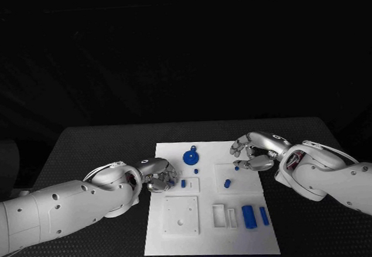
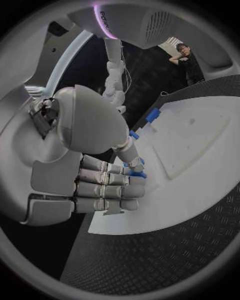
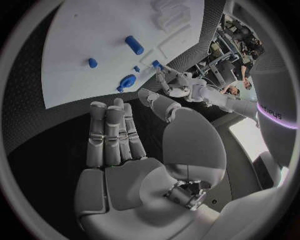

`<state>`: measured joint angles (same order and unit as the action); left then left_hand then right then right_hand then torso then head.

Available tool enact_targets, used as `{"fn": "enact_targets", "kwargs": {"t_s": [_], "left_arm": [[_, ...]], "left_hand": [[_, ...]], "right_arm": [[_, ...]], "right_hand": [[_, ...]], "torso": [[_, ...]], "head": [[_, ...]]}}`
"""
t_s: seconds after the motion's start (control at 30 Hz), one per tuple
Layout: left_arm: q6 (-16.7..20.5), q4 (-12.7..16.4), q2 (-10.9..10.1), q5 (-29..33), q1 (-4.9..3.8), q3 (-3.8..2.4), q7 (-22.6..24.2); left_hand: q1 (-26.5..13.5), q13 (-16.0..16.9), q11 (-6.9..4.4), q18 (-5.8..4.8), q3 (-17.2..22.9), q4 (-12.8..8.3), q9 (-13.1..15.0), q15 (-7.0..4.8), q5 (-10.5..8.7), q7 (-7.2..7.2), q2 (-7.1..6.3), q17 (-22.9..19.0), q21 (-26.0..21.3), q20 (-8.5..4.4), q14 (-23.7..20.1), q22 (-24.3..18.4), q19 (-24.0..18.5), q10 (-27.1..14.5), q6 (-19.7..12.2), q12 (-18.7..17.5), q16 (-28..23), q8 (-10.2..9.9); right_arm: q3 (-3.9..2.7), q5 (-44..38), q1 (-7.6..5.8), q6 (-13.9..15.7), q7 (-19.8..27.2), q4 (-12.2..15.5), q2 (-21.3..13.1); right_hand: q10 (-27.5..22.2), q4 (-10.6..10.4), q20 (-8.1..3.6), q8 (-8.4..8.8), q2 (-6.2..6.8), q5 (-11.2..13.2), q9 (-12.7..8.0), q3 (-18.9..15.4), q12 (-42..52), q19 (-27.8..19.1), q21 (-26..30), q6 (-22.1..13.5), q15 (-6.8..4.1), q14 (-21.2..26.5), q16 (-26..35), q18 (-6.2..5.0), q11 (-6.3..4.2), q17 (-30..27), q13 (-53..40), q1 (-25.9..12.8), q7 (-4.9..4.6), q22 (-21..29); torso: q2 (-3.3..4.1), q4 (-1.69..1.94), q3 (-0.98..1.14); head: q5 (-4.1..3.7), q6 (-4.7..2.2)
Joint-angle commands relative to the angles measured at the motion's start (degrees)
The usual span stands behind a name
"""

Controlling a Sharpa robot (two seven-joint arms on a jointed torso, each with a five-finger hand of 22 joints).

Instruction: Assemble the parts on the task board

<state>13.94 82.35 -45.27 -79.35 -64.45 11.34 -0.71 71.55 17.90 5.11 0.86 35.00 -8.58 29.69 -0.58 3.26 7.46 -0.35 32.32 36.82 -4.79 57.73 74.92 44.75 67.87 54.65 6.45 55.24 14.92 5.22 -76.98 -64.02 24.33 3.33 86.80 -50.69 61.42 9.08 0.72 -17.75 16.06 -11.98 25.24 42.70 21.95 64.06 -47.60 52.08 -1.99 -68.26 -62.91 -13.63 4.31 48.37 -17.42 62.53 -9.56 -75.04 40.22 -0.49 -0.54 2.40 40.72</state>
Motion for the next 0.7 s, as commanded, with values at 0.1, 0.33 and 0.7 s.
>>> {"fn": "enact_targets", "kwargs": {"t_s": [0.1, 0.33, 0.7], "left_arm": [[-1.53, -0.40, -0.05, 1.24, 0.17, 0.04, 1.95], [-1.81, -0.95, -0.32, 2.15, 0.17, -0.15, 2.59], [-2.16, -1.39, -0.10, 2.39, 0.17, -0.20, 3.00]], "left_hand": [[-0.17, -0.07, 0.16, -0.75, -0.02, -0.37, 0.07, 0.04, 0.08, 0.30, 0.60, -0.06, -0.32, -1.38, -0.33, 1.23, -0.09, 0.18, 0.18, -0.24, -0.20, 0.17], [-0.12, -0.24, 0.17, -0.75, 0.28, -0.83, 0.08, 0.03, 0.01, 0.26, 1.15, -0.02, -0.31, -1.38, -0.31, 1.23, -0.08, 0.24, 0.17, -0.60, -0.13, 0.19], [0.56, -0.73, 0.17, -0.72, 5.28, 0.21, 0.18, 0.04, -0.44, 0.22, -0.92, 0.11, -0.15, -1.36, -0.26, 1.26, 0.31, 0.81, 0.06, -1.62, 0.09, 0.29]], "right_arm": [[-0.02, -0.08, 0.03, -0.68, 0.50, 0.03, 0.02], [-0.02, -0.08, 0.03, -0.69, 0.50, 0.01, 0.01], [-0.02, -0.07, 0.03, -0.71, 0.54, 0.00, 0.07]], "right_hand": [[0.26, -0.23, -0.45, -0.27, -0.09, -0.35, -0.09, -0.03, -0.36, 0.02, 0.24, -0.27, 0.00, 0.36, -0.25, -1.37, 0.10, -0.09, 0.07, -0.23, -0.02, -0.59], [0.27, -0.23, -0.45, -0.27, -0.09, -0.36, -0.09, -0.05, -0.36, 0.03, 0.25, -0.27, 0.00, 0.36, -0.25, -1.37, 0.10, -0.10, 0.08, -0.24, -0.02, -0.60], [0.27, -0.23, -0.45, -0.28, -0.09, -0.39, -0.10, -0.06, -0.37, 0.03, 0.27, -0.27, 0.00, 0.37, -0.26, -1.37, 0.10, -0.11, 0.10, -0.25, -0.02, -0.61]], "torso": [[-0.02, 0.02, -0.03], [0.02, 0.01, -0.02], [-0.02, -0.01, 0.02]], "head": [[0.00, 0.01], [0.01, 0.08], [0.06, 0.13]]}}
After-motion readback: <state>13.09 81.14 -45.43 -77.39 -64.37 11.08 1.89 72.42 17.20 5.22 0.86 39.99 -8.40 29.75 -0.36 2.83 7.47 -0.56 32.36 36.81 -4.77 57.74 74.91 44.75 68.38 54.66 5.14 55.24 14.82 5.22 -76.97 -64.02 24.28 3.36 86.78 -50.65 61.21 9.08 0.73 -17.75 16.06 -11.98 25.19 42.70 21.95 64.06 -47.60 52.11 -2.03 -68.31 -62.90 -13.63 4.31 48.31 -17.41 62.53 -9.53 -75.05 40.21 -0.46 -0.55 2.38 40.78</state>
